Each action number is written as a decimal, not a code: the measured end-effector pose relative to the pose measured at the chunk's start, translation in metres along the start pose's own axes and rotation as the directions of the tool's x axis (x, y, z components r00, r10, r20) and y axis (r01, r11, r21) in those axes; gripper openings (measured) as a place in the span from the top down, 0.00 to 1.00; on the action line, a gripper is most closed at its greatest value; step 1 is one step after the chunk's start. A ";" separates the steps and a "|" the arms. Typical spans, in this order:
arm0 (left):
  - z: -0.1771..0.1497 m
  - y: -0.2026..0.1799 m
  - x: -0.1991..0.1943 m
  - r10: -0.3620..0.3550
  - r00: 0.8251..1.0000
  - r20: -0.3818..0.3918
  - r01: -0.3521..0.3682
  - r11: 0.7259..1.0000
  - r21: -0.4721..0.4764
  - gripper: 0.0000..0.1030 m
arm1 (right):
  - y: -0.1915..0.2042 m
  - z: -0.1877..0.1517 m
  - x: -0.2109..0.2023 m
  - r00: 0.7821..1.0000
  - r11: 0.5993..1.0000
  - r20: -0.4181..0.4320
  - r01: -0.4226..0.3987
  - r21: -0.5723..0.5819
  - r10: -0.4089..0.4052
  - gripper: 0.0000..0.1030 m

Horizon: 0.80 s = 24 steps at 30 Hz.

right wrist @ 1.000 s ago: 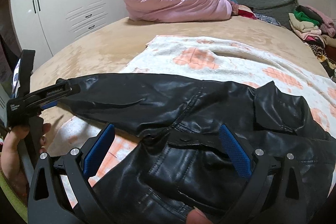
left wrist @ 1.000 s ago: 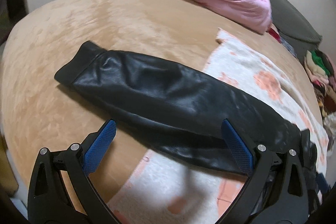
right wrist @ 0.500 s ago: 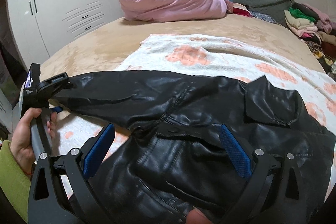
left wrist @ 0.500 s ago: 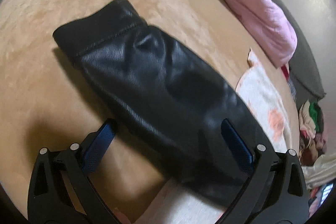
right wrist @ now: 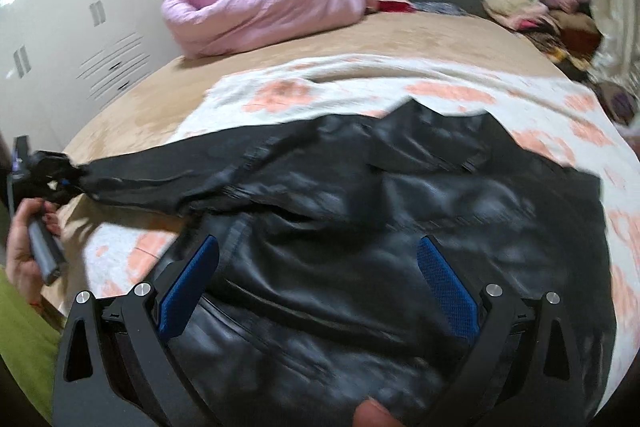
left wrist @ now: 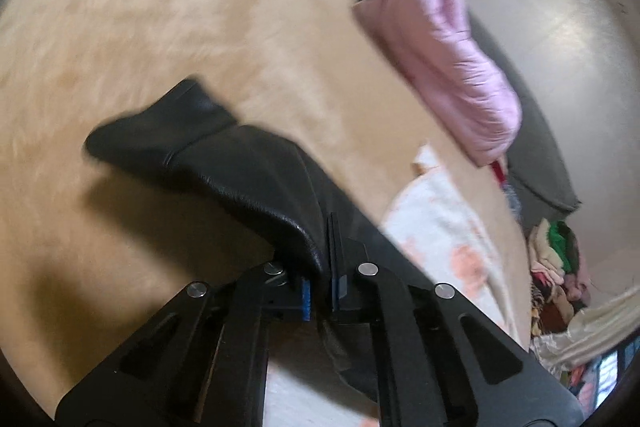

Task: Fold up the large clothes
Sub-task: 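Fold the held sleeve across the jacket body toward the right gripper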

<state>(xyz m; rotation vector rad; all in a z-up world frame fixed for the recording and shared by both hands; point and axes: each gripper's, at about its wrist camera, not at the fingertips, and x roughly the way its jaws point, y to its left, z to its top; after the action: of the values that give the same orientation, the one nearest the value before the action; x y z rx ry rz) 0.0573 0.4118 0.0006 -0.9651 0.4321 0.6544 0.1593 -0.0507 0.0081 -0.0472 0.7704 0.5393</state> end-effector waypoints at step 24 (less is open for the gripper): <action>-0.121 -0.190 -0.086 -0.301 0.951 -0.074 0.286 0.760 0.584 1.00 | -0.119 -0.035 -0.067 0.998 0.966 0.034 0.034 0.258 -0.044 0.04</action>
<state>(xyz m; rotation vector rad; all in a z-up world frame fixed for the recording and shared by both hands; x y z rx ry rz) 0.1179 0.2037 0.1069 -0.4077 0.4147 0.2095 0.1546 -0.1913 0.0098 0.1884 0.7939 0.3981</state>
